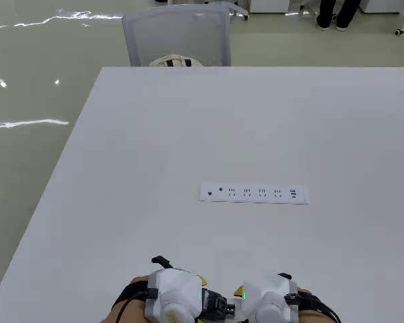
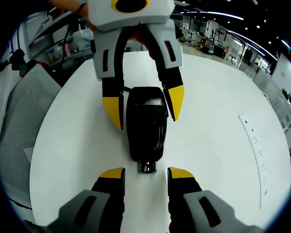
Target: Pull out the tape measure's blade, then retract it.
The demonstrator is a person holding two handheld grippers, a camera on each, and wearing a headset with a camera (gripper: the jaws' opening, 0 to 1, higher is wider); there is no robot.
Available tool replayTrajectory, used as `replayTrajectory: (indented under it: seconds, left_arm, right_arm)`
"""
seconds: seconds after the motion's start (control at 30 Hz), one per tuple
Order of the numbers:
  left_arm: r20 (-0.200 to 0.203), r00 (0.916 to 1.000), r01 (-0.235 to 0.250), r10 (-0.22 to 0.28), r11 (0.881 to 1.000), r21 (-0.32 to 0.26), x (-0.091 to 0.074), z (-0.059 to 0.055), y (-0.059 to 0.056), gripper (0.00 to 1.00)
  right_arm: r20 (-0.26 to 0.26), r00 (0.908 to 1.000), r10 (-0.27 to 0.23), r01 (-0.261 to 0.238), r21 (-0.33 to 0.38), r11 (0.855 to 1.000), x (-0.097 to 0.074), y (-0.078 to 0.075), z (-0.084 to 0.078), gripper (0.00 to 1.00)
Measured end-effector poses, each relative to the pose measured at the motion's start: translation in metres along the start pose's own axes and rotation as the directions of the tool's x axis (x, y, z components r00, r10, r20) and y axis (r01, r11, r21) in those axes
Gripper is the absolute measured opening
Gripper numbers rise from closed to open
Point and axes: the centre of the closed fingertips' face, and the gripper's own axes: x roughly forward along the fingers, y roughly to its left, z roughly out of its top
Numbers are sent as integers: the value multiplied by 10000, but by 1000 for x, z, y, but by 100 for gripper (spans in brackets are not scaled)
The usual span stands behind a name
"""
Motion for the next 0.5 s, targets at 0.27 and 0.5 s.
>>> replayTrajectory:
  seconds: [0.27, 0.5]
  left_arm:
    - [-120, 9999, 58, -57, 9999, 91, 4, -1, 2, 38]
    - [-132, 9999, 8, -7, 10000, 86, 5, 0, 3, 36]
  right_arm:
    - [-79, 9998, 184, -185, -35, 9998, 6, 1, -2, 34]
    - [-68, 9997, 219, -219, -23, 9998, 9, 2, -1, 31]
